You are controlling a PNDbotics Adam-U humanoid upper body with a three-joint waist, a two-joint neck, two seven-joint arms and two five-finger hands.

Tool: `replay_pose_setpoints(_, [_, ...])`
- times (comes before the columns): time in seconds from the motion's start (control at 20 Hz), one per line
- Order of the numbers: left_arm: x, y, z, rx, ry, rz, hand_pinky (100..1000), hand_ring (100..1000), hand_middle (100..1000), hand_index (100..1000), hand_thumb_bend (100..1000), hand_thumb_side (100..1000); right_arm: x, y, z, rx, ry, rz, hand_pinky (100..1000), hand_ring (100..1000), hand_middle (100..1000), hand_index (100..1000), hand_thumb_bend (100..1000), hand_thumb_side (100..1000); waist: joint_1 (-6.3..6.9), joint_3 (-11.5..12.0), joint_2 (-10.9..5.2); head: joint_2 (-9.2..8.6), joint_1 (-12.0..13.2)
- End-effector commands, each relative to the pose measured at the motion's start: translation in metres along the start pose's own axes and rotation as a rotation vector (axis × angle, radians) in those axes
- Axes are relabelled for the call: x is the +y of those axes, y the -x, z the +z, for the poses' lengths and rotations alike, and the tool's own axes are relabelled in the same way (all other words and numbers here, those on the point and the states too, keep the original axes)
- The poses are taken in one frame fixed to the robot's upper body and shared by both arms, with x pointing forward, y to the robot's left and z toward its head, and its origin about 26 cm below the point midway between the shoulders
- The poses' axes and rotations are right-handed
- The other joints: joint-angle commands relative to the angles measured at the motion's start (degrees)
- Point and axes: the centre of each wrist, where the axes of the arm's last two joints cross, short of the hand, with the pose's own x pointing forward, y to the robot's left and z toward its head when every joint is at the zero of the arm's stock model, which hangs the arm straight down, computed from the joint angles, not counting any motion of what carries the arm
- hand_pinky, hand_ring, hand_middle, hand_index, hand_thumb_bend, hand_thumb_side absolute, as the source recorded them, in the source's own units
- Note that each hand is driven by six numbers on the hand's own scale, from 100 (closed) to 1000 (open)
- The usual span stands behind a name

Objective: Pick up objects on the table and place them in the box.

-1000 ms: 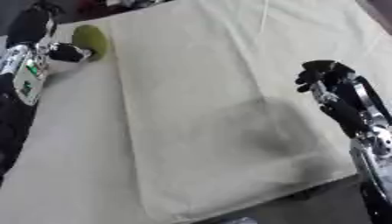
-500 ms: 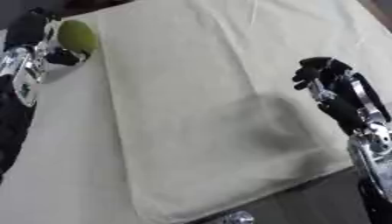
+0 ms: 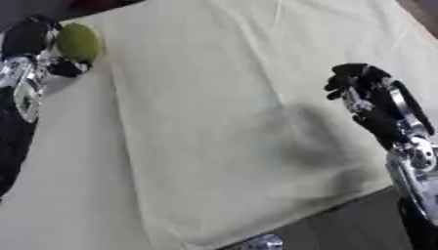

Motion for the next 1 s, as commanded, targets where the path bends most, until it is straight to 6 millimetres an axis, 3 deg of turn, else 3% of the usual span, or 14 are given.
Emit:
replay_pose_setpoints(0.05, [0.011,0.013,-0.004,0.036,-0.043,-0.031,647,650,659,749,486,172,-0.006,-0.006,-0.003,-0.021,-0.001,0.025,610,648,589,726,100,451,-0.41,0.16,-1.25,-0.49,-0.36])
replay_pose_setpoints(0.2, [0.01,0.015,-0.004,0.051,-0.072,-0.048,610,583,582,691,379,100,-0.006,-0.006,-0.002,-0.019,0.0,0.025,610,648,589,726,100,452,-0.49,0.4,-1.32,-0.39,-0.49])
replay_pose_setpoints(0.55, [0.015,0.02,-0.004,0.073,-0.183,-0.012,518,467,410,551,128,100,-0.007,-0.005,-0.002,-0.016,0.003,0.024,611,648,589,727,100,452,-0.95,1.18,-1.64,-0.28,-0.72])
replay_pose_setpoints(0.75, [0.026,0.023,-0.004,0.057,-0.248,0.064,500,458,385,530,100,100,-0.007,-0.004,-0.001,-0.013,0.008,0.022,611,649,588,727,100,454,-1.3,1.83,-2.03,-0.23,-0.87])
replay_pose_setpoints(1.0, [0.056,0.036,-0.002,0.012,-0.326,0.146,499,460,383,529,100,100,-0.008,-0.003,0.0,-0.007,0.015,0.021,611,649,588,727,100,454,-1.73,3.05,-2.8,-0.35,-1.24])
